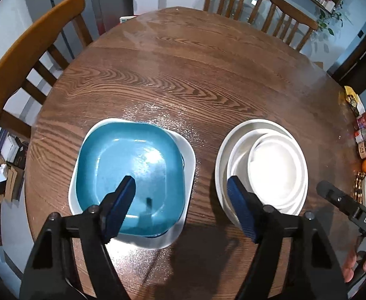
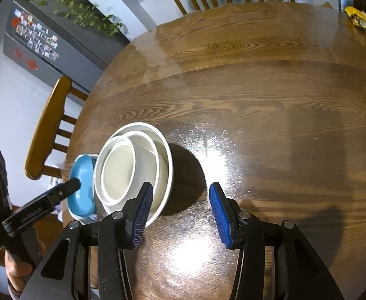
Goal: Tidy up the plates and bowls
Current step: 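Reach the left gripper to the large white bowl rim and grasp it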
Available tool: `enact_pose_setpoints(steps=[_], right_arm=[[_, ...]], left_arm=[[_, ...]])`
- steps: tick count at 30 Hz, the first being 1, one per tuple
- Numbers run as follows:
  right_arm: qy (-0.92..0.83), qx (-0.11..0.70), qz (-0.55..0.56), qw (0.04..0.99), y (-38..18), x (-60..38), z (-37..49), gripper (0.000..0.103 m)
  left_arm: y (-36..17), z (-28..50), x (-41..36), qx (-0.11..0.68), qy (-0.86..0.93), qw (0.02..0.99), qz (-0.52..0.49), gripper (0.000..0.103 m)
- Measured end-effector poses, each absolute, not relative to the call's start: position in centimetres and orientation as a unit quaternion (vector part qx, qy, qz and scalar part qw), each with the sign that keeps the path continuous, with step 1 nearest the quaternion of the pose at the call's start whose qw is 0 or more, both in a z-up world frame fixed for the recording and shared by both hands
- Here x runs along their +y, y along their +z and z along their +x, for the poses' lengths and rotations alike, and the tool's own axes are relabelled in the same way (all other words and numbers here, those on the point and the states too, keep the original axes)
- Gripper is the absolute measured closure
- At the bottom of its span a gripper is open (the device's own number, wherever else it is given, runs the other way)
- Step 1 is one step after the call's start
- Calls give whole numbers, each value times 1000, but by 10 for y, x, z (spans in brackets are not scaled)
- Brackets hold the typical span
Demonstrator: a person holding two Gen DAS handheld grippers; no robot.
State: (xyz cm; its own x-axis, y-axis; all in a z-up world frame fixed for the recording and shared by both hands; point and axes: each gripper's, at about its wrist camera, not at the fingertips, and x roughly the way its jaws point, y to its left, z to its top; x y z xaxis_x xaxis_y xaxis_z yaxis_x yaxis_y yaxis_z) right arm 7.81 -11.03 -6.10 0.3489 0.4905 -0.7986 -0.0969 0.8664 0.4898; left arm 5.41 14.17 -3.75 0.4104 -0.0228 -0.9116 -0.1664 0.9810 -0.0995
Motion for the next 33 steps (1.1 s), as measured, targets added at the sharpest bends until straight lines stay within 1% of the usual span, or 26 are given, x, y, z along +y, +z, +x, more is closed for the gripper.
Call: enact_pose_setpoints(steps=[1,3,5,6,8,11,13,16,18,19,20,21,27,33], right_arm=[[182,541,185,800,-62,-110,79,55],[179,538,187,803,-61,-109,80,55],[176,534,190,805,-59,-108,81,55],[177,532,193,805,-59,-108,81,55],[173,532,197,805,-60,-108,82,58],[174,535,208,800,-64,-108,83,62],[173,538,213,797,-67,-108,84,63],[172,541,216,794,-70,-106,84,69],[169,542,213,795,-71,-104,85,70],[167,543,212,795,-71,-103,85,72],[166,545,212,794,-72,-103,86,74],[164,546,212,793,-73,-102,86,74],[158,549,217,791,-78,-101,87,75],[156,551,220,790,-81,-101,88,75]], left_arm=[[-38,56,143,541,37,835,-90,31],[-38,59,144,539,29,837,-92,36],[-37,63,144,538,23,838,-91,38],[-38,64,144,538,18,838,-93,41],[-39,67,143,540,7,836,-96,45],[-42,72,141,545,-5,833,-95,46],[-43,74,140,546,-10,832,-97,49],[-44,77,140,547,-15,832,-93,52],[-45,79,139,550,-18,830,-90,53],[-45,80,139,552,-19,829,-88,54],[-46,82,139,554,-20,828,-85,61],[-48,84,139,557,-21,826,-84,64],[-55,89,137,569,-33,818,-85,65],[-62,91,131,575,-34,815,-60,65]])
